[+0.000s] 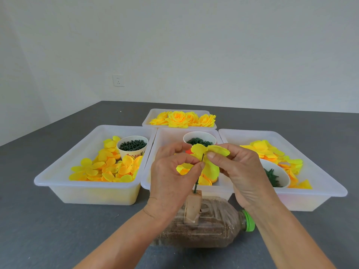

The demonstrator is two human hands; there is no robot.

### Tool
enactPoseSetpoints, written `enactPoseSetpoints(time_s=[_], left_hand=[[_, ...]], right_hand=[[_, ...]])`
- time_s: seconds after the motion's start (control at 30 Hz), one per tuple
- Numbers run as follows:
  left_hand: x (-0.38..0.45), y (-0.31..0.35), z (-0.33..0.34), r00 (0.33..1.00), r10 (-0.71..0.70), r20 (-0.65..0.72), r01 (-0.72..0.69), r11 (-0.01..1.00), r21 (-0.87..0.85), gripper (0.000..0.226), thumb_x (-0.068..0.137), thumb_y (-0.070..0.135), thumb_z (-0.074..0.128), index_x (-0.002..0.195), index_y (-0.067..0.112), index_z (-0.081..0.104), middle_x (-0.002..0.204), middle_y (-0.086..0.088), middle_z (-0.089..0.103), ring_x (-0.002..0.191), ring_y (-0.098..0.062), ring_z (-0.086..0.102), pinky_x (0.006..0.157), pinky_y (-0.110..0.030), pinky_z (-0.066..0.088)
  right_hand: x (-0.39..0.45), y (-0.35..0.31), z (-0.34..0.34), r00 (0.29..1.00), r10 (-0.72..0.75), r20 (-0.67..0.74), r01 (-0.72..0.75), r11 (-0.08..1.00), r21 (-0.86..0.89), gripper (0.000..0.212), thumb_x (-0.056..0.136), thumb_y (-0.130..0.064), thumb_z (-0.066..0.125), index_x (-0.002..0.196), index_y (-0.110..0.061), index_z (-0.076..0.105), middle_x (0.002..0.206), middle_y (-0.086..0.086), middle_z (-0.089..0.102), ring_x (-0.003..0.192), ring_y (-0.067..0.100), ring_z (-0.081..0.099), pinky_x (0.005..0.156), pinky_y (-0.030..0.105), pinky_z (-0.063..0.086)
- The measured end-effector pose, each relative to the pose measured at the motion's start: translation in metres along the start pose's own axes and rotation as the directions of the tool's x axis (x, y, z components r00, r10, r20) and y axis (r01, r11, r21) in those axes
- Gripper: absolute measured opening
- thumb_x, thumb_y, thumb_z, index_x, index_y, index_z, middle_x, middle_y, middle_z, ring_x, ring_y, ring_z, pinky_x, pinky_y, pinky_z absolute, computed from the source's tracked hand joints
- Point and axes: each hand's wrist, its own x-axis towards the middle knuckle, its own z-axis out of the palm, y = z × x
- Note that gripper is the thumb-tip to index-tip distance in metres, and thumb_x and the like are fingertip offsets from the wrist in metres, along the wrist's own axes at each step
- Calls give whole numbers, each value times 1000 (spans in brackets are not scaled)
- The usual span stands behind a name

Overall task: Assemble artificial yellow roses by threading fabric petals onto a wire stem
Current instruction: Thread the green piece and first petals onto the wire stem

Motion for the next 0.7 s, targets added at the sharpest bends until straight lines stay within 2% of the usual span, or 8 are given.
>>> enactPoseSetpoints(time_s=[0.33,0.4,0.5,0.7], left_hand=[[0,-2,2,1000,-13,3,13,1000,2,18,72,15,78,65,30,71,97,33,55,107,2,49,87,-36,48],[0,-2,2,1000,-11,1,11,1000,0,18,72,15,78,65,30,71,97,31,56,107,1,50,87,-34,48],[1,-2,2,1000,-3,2,3,1000,13,13,73,14,77,67,24,72,99,25,58,106,-1,50,86,-32,47],[0,-2,0,1000,6,11,-6,1000,-8,10,74,13,77,78,22,75,102,20,60,107,-7,53,86,-36,49]], right_hand=[[-1,-2,2,999,-32,-11,31,999,-15,17,74,-3,70,72,-19,76,79,9,74,76,23,66,77,42,54],[-1,-1,1,998,-55,-5,55,998,-21,19,74,-2,71,71,-21,76,75,5,74,74,19,65,73,36,54],[-2,0,0,990,-141,15,142,987,-81,24,74,0,71,70,-24,75,73,-3,73,70,9,65,66,20,53],[-3,1,-5,911,-393,128,412,844,-342,27,74,6,71,83,-20,72,84,-10,73,84,2,67,76,13,50]])
